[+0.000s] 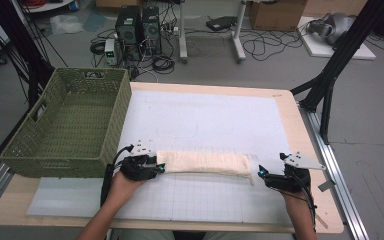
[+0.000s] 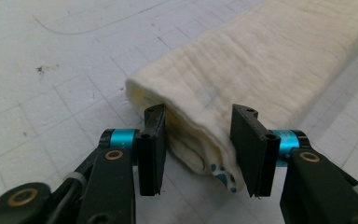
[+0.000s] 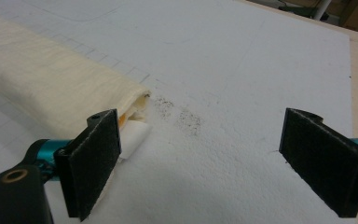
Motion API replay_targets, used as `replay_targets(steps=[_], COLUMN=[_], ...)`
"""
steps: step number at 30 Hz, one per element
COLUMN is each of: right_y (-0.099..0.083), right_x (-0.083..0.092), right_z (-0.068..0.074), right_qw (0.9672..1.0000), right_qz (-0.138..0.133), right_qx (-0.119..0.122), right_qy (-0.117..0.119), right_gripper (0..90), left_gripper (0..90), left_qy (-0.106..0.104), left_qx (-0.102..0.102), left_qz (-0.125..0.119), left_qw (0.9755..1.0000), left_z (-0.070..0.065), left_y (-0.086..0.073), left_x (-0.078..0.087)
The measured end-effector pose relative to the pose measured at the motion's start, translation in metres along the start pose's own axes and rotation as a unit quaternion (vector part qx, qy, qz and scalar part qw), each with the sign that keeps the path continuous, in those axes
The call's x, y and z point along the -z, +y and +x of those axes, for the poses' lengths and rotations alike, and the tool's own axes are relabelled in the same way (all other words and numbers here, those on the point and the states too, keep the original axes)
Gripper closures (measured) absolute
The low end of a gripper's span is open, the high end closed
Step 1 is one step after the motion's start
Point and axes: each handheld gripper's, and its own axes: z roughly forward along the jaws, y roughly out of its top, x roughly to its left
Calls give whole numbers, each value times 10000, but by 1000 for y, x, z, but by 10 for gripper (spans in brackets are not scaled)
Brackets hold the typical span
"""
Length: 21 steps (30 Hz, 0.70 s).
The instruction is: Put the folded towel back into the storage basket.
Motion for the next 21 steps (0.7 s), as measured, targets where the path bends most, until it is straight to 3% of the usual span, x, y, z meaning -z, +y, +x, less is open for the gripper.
replay_targets(steps=[2,5,8,21], right_y=[0,1,1,7], right_x=[-1,-1,-3,-19], right_z=[1,1,3,16], right_qw=[10000,10000,9999,9981], right_qz=[-18,11,29,117], right_qx=[2,12,-22,-40], right_qy=[14,87,160,610], right_gripper=[122,146,146,108], left_gripper=[581,707,774,808], left_qy=[-21,-113,-117,-206], left_qx=[-23,-145,-233,-29], left_qz=[-5,-68,-79,-216], left_qw=[10000,9998,9996,9996], left_z=[-1,-4,-5,-2], left_y=[0,-1,0,0], left_x=[0,-1,-1,0])
